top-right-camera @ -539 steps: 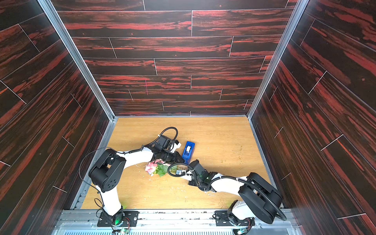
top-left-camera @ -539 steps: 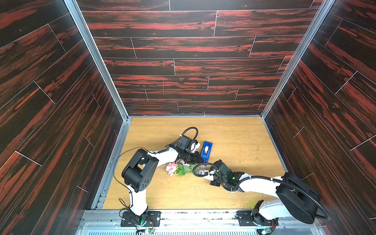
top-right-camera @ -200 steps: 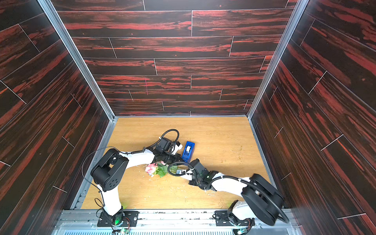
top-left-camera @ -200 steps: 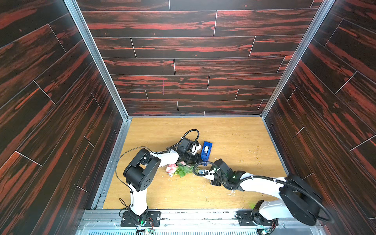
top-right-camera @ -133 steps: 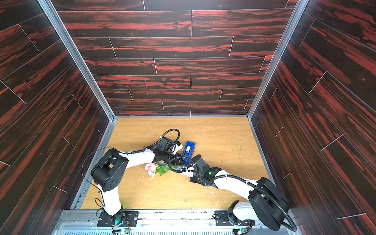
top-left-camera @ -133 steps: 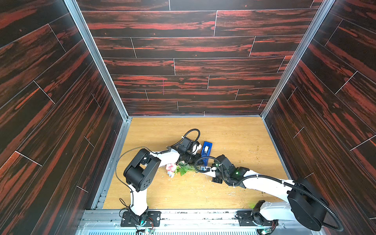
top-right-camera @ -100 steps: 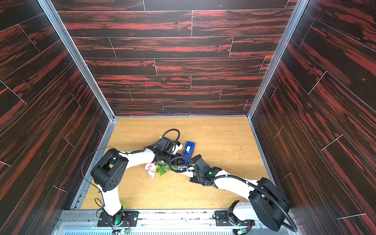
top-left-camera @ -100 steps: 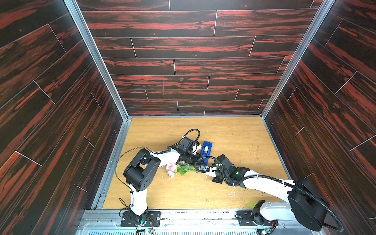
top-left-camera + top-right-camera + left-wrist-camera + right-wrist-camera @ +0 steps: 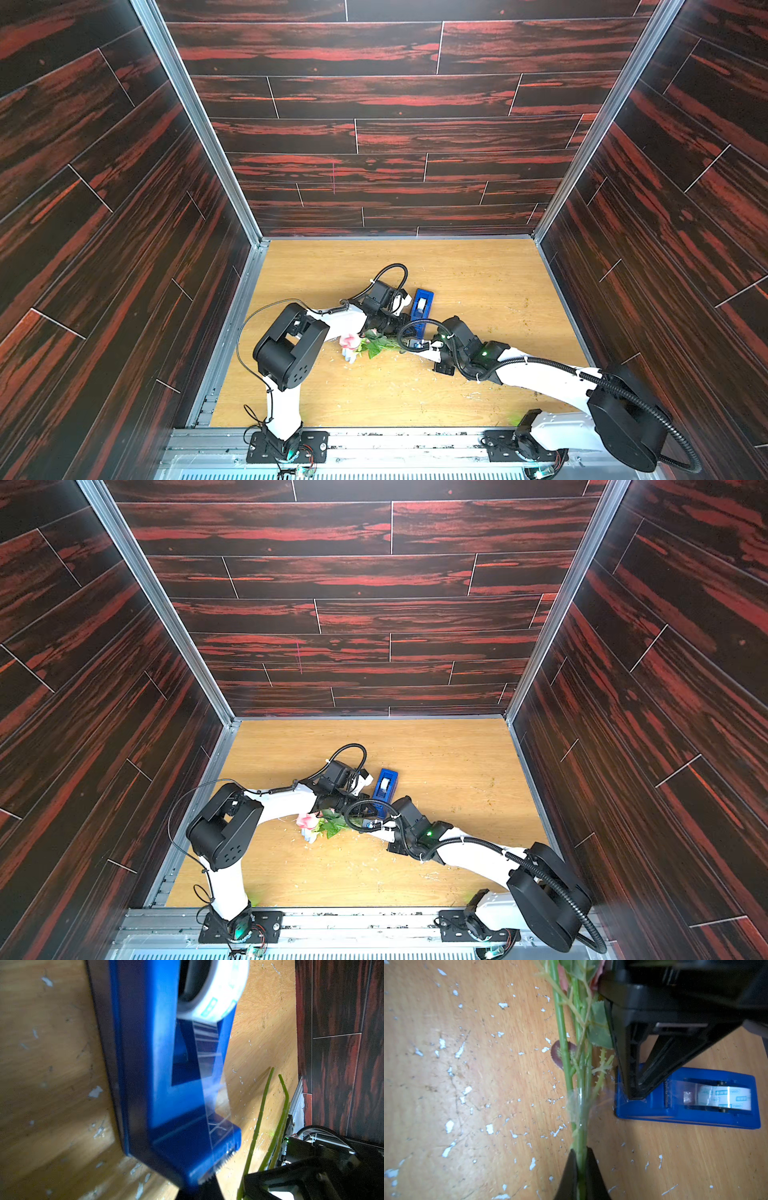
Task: Wrap bouquets with tape
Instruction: Tear off the tape using the Tape Cutter.
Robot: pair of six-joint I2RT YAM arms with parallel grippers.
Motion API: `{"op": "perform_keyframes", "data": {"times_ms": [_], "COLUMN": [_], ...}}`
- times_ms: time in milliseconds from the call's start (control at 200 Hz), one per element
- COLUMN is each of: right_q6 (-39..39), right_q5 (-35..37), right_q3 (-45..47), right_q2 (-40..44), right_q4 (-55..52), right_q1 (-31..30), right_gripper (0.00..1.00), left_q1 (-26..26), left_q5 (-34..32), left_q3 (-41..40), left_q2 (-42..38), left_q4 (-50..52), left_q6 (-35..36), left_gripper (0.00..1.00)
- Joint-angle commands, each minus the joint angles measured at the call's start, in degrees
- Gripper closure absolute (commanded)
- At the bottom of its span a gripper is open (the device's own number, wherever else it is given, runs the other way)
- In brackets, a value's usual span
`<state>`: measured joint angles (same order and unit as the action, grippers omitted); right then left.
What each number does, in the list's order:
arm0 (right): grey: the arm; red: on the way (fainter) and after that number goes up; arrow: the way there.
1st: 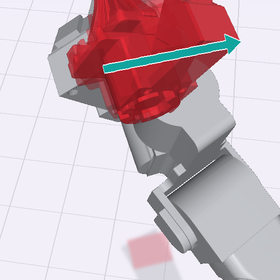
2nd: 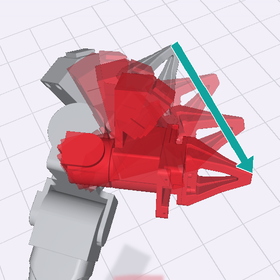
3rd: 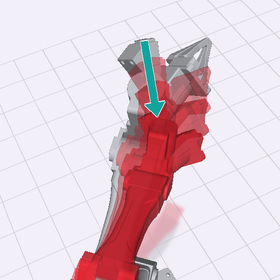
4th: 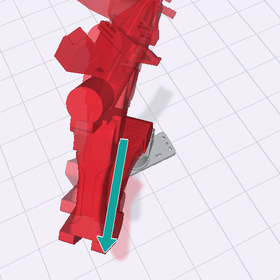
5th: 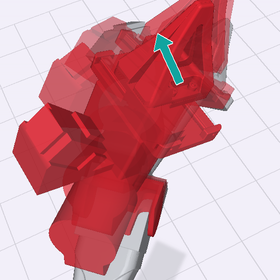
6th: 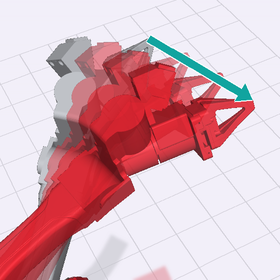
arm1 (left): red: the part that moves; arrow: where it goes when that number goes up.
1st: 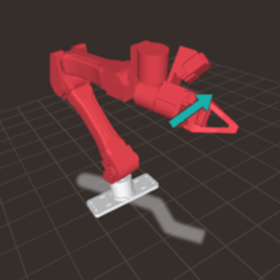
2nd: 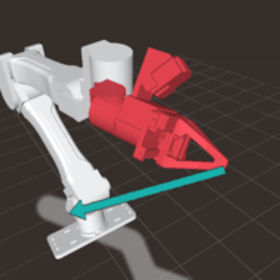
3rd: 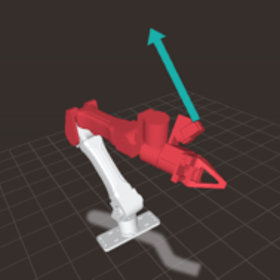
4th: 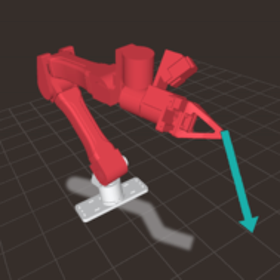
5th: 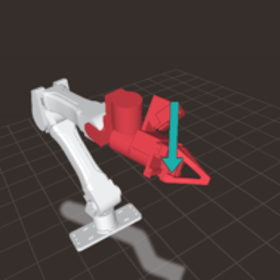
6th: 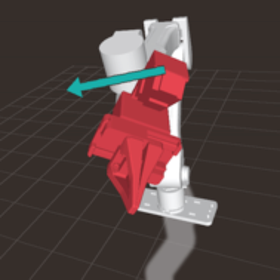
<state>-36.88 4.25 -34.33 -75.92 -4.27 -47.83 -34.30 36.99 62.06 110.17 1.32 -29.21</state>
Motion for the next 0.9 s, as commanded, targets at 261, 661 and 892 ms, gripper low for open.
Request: {"op": "perform_keyframes", "data": {"times_ms": [261, 661, 892], "right_q6": [-0.4, -0.7, -0.8], "right_q5": [-3.7, -3.1, -3.1], "right_q3": [1.1, 1.3, 1.1], "right_q2": [-3.7, -5.5, -5.6], "right_q4": [3.9, 6.0, 6.5], "right_q1": [-0.5, -0.2, 0.3], "right_gripper": [1.0, 1.0, 1.0], "left_q1": [0.6, 0.4, 0.4], "left_q5": [-12.3, -15.0, -16.4], "left_q3": [-4.4, -5.9, -5.0], "left_q2": [8.9, 11.7, 13.9], "left_q4": [4.5, 5.3, 6.6], "left_q6": [-0.8, -0.4, -0.1], "left_gripper": [1.0, 1.0, 1.0]}}
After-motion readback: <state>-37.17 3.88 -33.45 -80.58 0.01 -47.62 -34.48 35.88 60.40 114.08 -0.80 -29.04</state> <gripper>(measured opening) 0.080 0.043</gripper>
